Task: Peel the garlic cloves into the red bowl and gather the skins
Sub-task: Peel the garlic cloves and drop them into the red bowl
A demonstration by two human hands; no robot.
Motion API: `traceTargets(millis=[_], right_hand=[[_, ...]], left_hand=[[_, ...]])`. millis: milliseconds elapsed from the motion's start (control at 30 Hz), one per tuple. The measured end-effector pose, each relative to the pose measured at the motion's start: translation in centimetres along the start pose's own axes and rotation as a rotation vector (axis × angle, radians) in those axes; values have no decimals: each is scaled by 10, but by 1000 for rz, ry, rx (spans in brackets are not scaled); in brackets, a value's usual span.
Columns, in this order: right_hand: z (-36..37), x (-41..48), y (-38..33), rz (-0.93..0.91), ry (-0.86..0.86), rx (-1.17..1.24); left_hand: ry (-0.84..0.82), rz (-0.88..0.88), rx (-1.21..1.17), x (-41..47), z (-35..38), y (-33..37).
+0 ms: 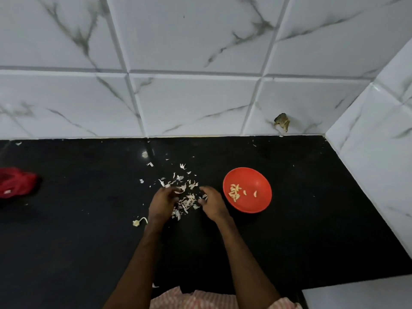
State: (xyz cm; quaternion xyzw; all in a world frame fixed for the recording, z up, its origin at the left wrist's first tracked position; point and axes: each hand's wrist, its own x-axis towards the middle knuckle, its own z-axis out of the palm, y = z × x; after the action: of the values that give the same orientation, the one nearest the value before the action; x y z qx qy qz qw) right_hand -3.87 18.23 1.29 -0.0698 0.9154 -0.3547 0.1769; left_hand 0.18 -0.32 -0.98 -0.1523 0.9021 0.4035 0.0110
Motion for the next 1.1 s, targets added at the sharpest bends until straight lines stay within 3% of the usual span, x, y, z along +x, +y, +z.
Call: traceTargets(millis=[100,267,467,667,867,1100], right_hand=[[28,-4,9,-95,-64,-114],[55,-11,5,-325,-16,-216],[54,-9,5,-244,158,-253],[45,-5,-4,-126,264,-28],[42,-11,-12,-127,273,-39],[42,-15,-6,-131,274,-48]], left_hand=[[-111,59,70,-15,2,-19],[-101,104,74,-21,-2,-37],[-3,99,17,-22,-4,-41],[68,-48,-262,-13,-17,-45],[63,-18,-275,-9,-26,-49],[60,-81,-450,-13,-31,-52]])
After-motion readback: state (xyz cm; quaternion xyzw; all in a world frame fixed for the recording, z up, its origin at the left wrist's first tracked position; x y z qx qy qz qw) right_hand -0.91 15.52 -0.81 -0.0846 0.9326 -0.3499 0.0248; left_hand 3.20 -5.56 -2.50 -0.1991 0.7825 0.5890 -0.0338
